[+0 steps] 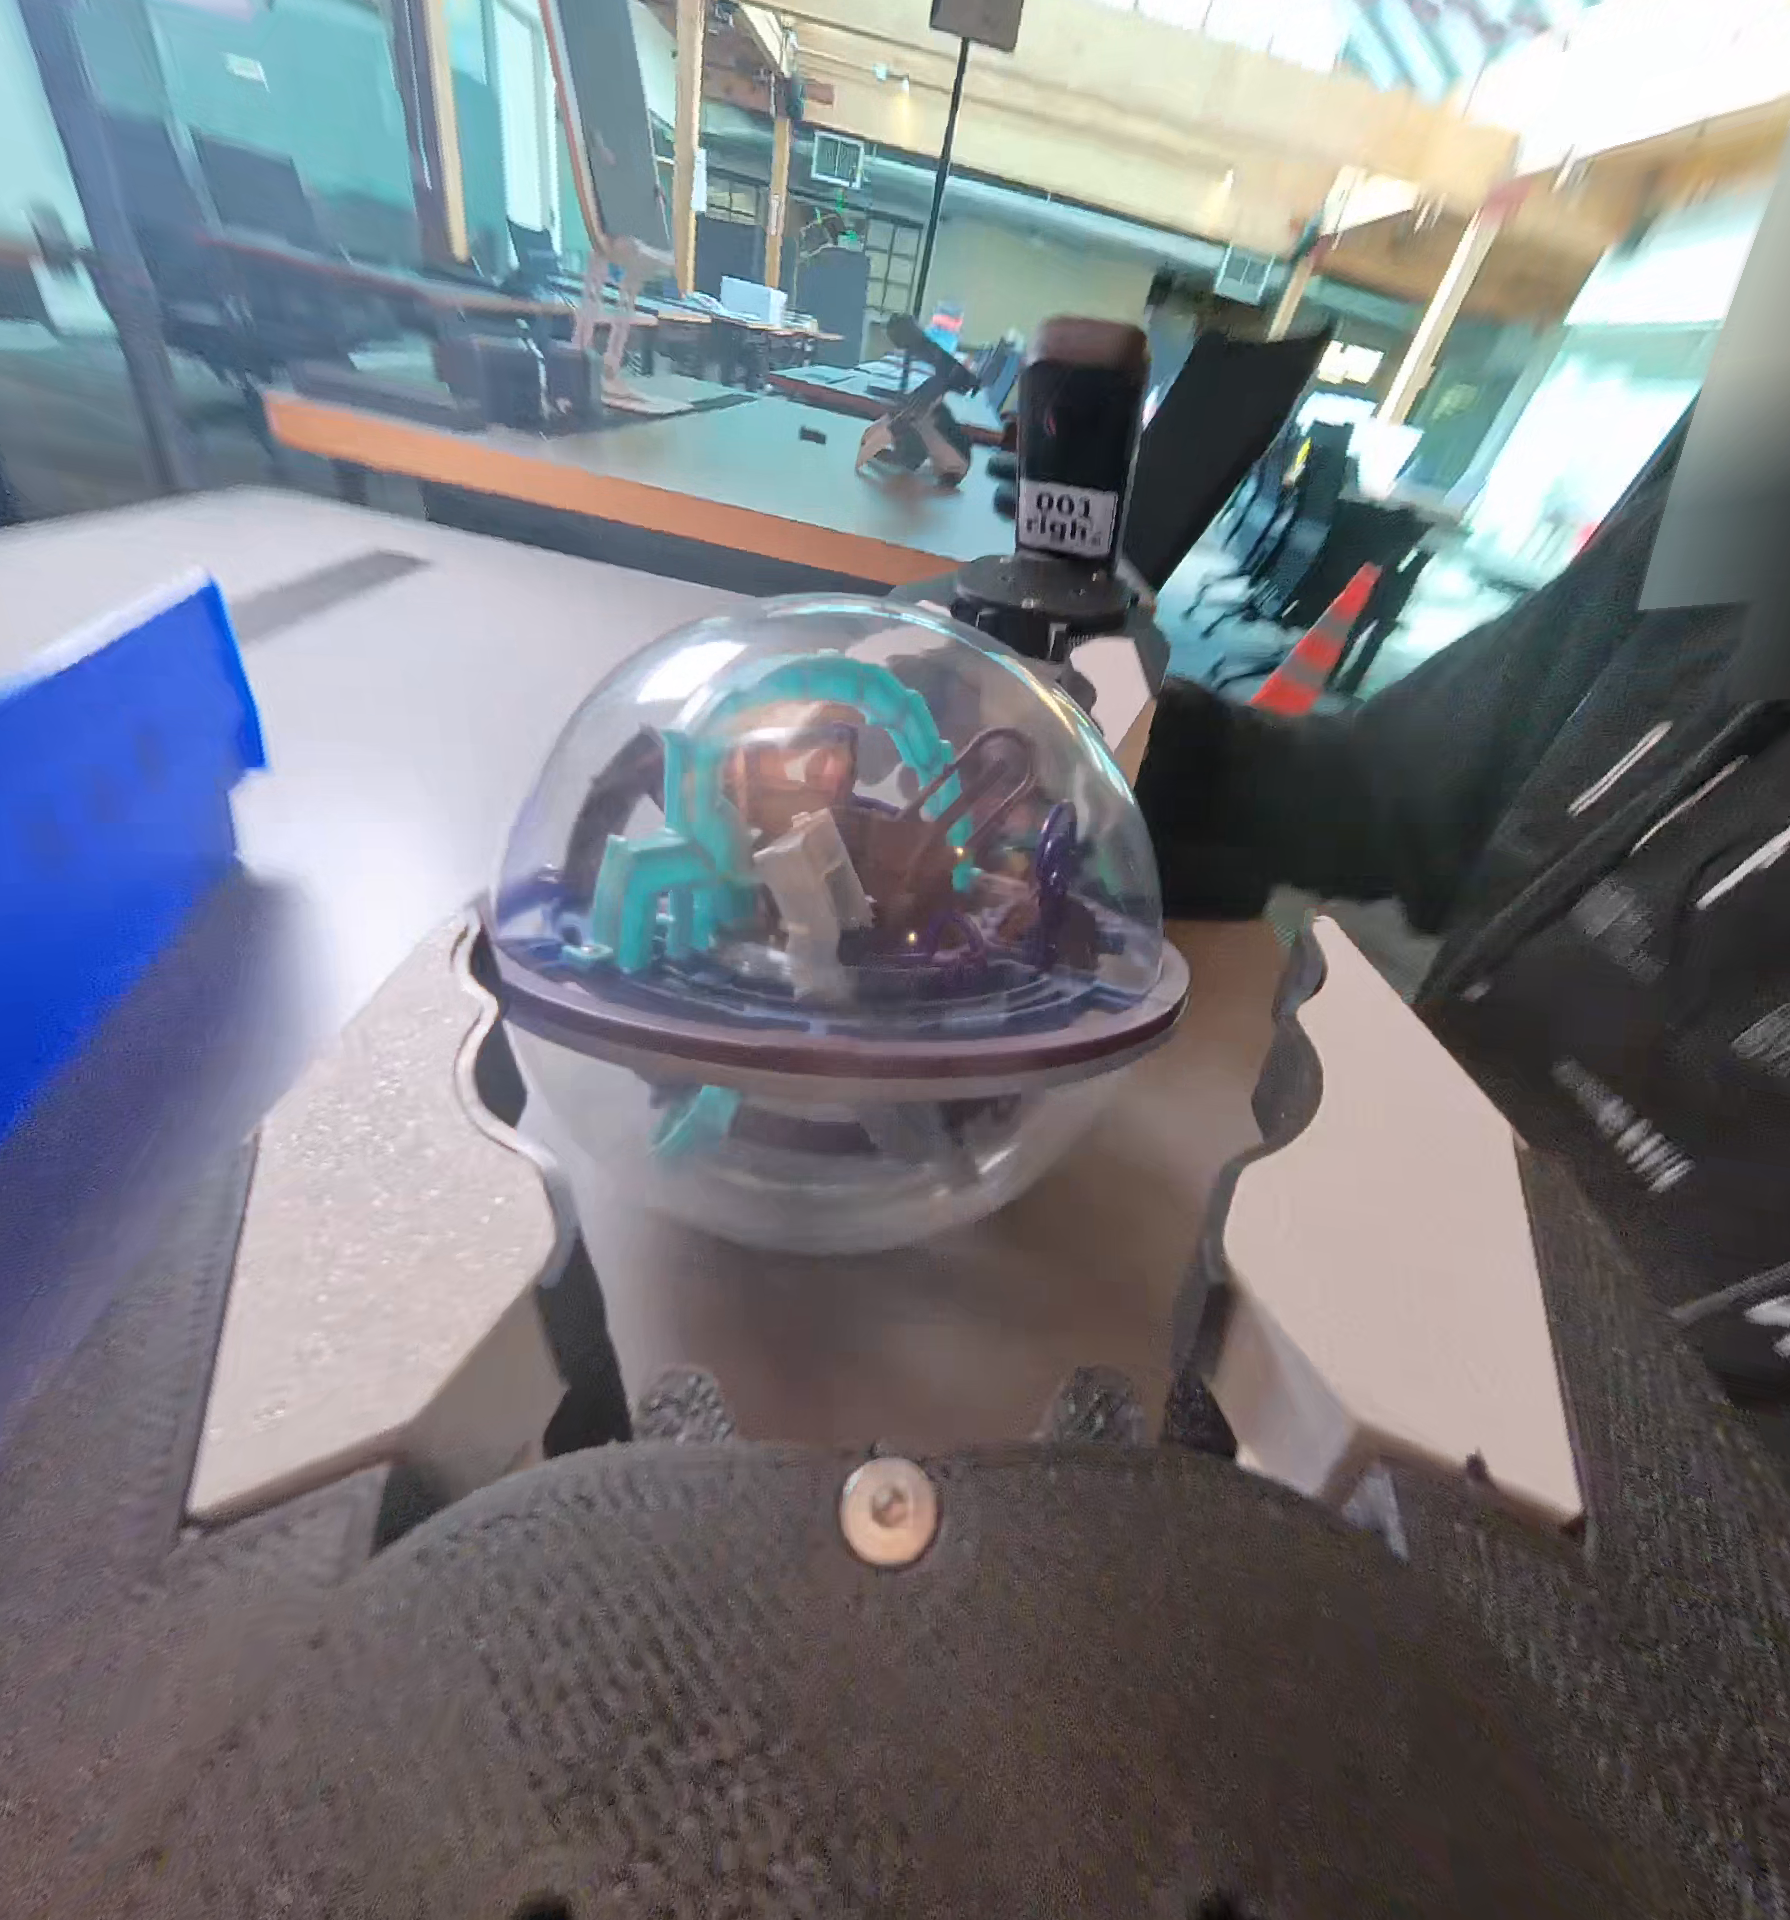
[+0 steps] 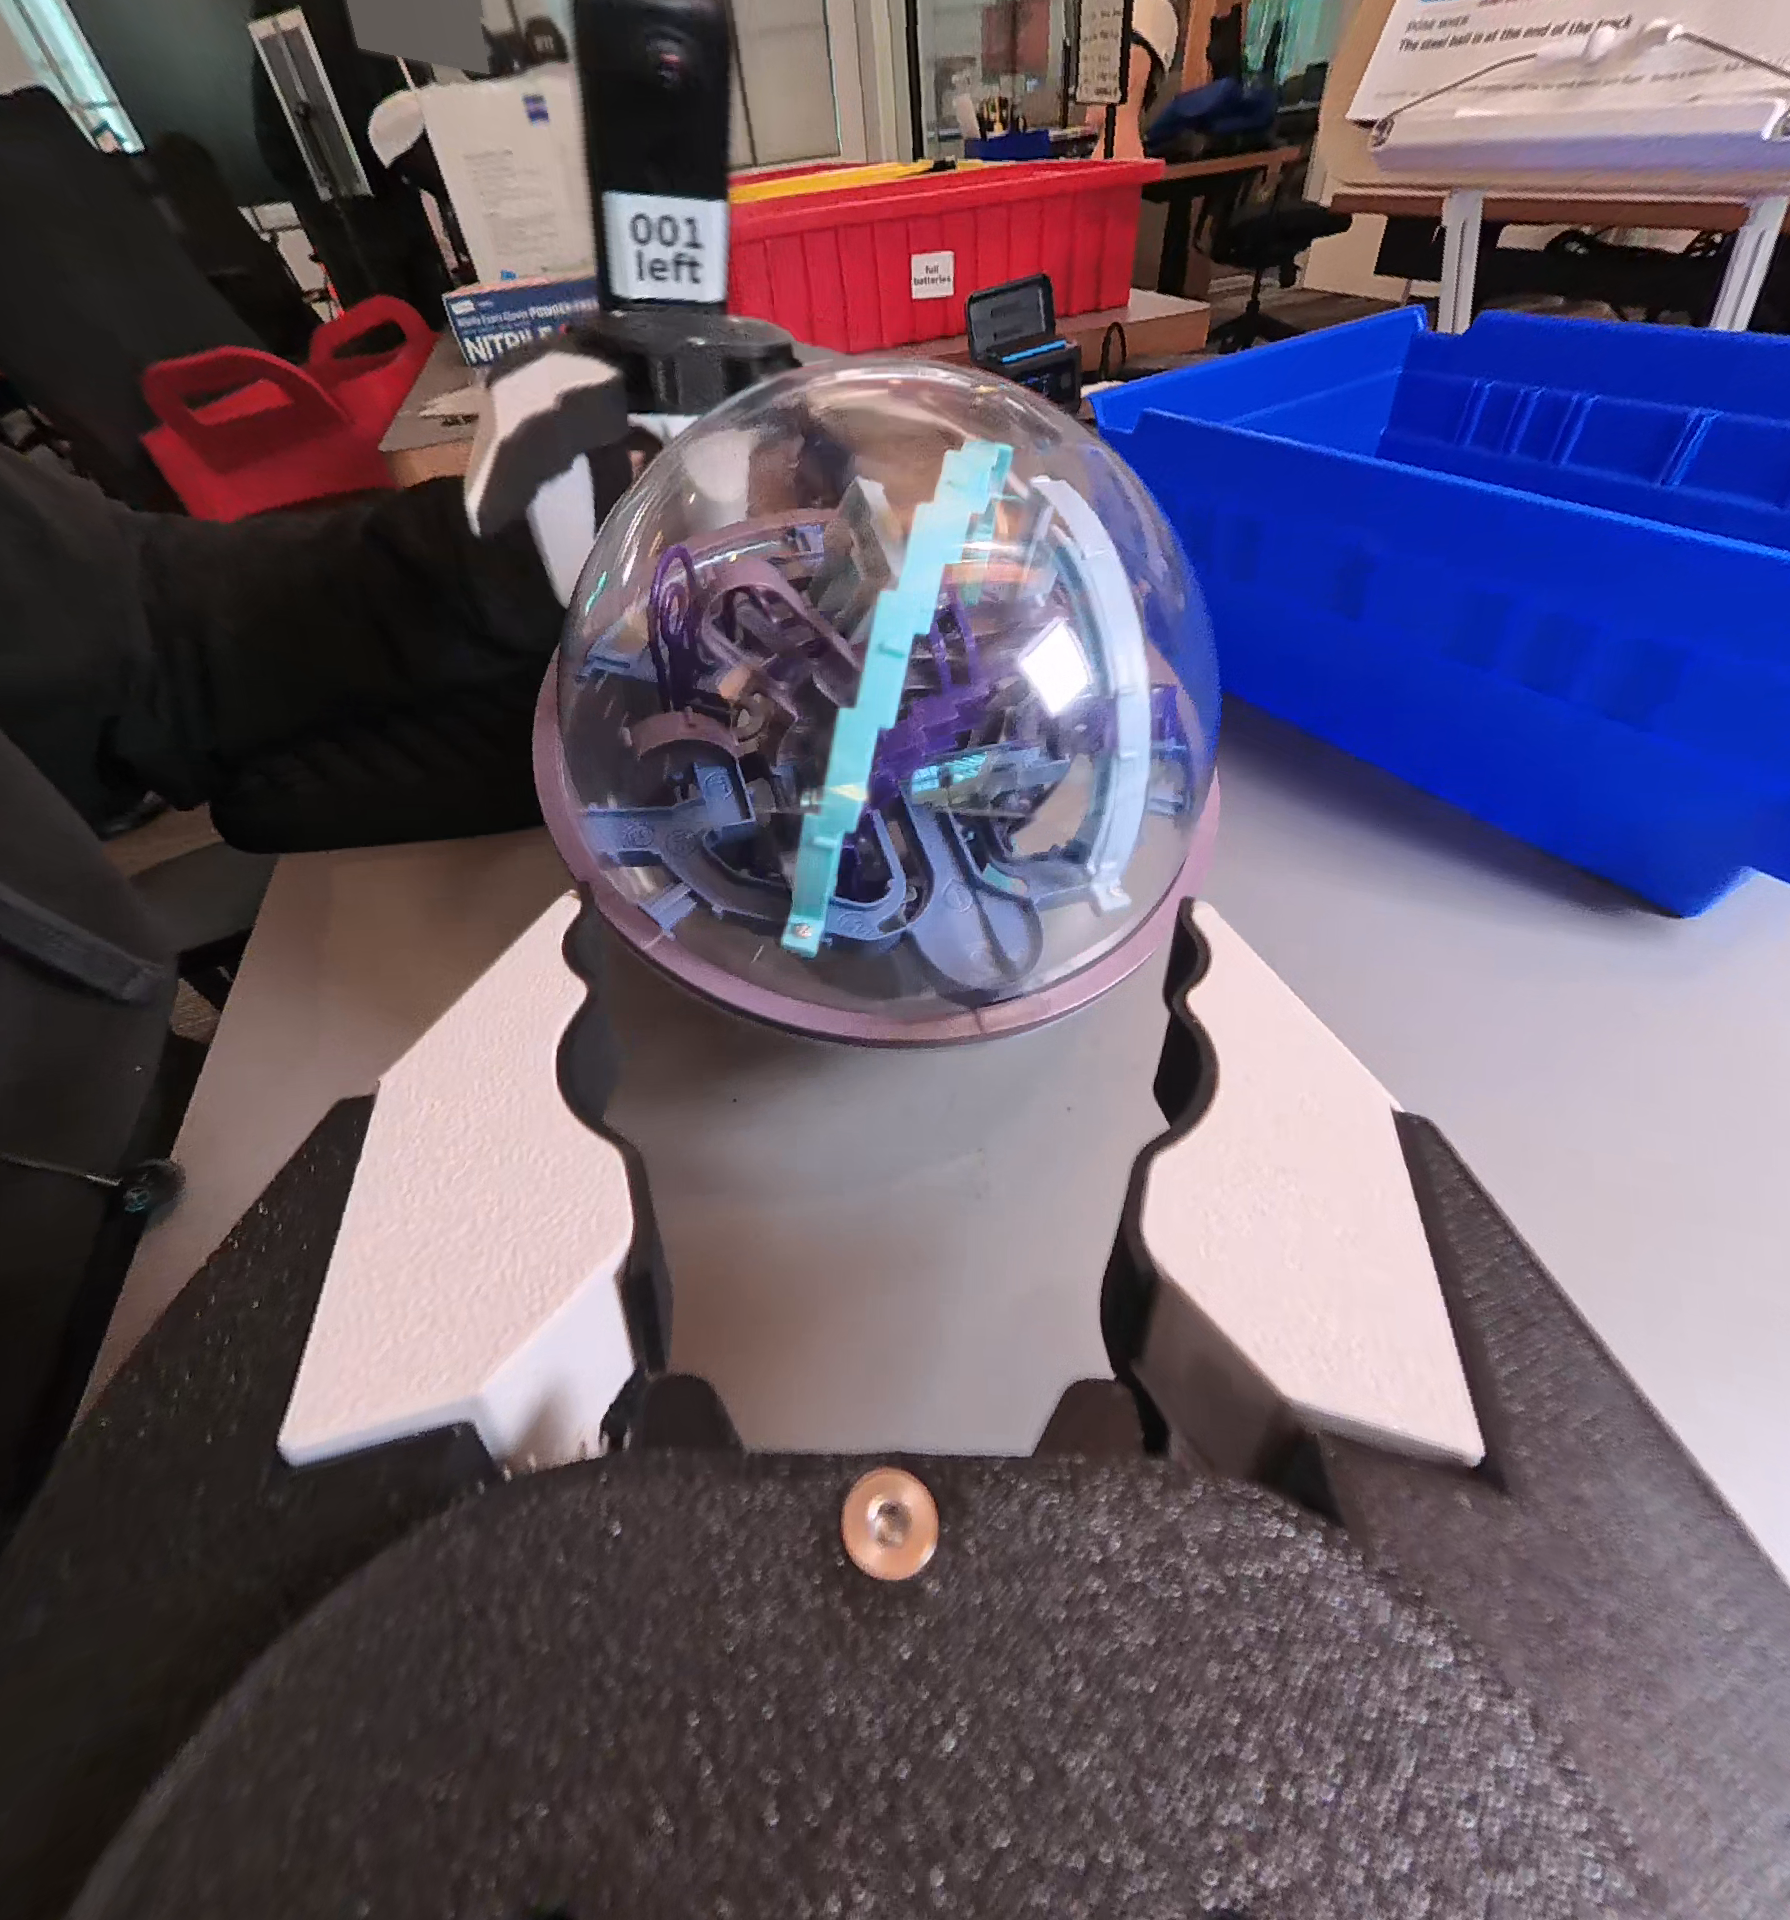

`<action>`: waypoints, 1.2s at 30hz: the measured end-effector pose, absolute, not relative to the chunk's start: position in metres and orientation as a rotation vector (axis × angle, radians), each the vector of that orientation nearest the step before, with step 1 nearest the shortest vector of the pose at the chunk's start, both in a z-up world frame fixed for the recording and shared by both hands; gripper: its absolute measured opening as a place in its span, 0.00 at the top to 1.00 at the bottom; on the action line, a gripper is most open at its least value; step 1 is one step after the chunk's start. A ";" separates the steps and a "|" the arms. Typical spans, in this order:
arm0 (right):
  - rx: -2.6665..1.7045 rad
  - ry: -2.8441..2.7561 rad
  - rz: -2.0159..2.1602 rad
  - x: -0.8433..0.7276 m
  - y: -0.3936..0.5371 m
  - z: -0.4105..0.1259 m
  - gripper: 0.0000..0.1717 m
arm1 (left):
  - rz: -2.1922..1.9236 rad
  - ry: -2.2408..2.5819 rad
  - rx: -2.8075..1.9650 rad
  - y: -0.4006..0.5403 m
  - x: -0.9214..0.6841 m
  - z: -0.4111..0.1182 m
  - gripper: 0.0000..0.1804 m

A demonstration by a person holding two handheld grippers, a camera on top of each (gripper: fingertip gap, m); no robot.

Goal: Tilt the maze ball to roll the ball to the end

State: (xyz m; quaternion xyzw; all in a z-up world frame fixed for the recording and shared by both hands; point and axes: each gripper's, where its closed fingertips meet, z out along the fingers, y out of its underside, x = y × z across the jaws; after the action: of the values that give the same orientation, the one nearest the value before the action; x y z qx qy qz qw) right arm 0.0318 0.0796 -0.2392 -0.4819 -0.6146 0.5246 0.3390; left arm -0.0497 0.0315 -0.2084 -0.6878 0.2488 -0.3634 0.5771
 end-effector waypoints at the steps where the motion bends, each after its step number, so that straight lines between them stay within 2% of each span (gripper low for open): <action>1: -1.255 -1.607 1.358 0.031 0.079 -0.240 0.39 | -0.921 0.528 -1.629 0.034 -0.050 -0.210 0.23; 3: -1.249 -1.624 1.335 0.031 0.077 -0.243 0.40 | -0.981 0.471 -1.647 0.038 -0.051 -0.214 0.24; 7: -1.204 -1.673 1.284 0.031 0.070 -0.245 0.40 | -0.870 0.581 -1.696 0.037 -0.049 -0.231 0.35; 17: -1.110 -1.733 1.268 0.038 0.060 -0.243 0.39 | -0.735 0.724 -1.630 0.023 -0.044 -0.232 0.36; 20: -1.256 -1.790 1.324 0.049 0.069 -0.251 0.39 | -0.761 0.658 -1.623 0.016 -0.047 -0.224 0.38; 22: -1.459 -1.867 1.417 0.061 0.070 -0.265 0.42 | -0.814 0.521 -1.689 0.016 -0.056 -0.223 0.38; 24: -1.620 -1.870 1.556 0.065 0.065 -0.270 0.51 | -0.974 0.371 -1.729 0.009 -0.061 -0.220 0.40; 26: -1.739 -1.847 1.729 0.066 0.059 -0.268 0.58 | -1.202 0.202 -1.742 0.004 -0.062 -0.218 0.52; 30: -1.792 -1.790 1.914 0.060 0.055 -0.263 0.68 | -1.357 0.088 -1.766 -0.006 -0.060 -0.228 0.63; 36: -1.774 -1.782 1.946 0.060 0.050 -0.263 0.78 | -1.303 0.062 -1.808 -0.011 -0.060 -0.237 0.65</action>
State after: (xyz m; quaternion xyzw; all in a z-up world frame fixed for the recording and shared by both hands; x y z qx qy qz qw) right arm 0.0596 0.0500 -0.2628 -0.5579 -0.5603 0.6120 -0.0188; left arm -0.0598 -0.0112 -0.2366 -0.7279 0.0250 -0.5248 0.4405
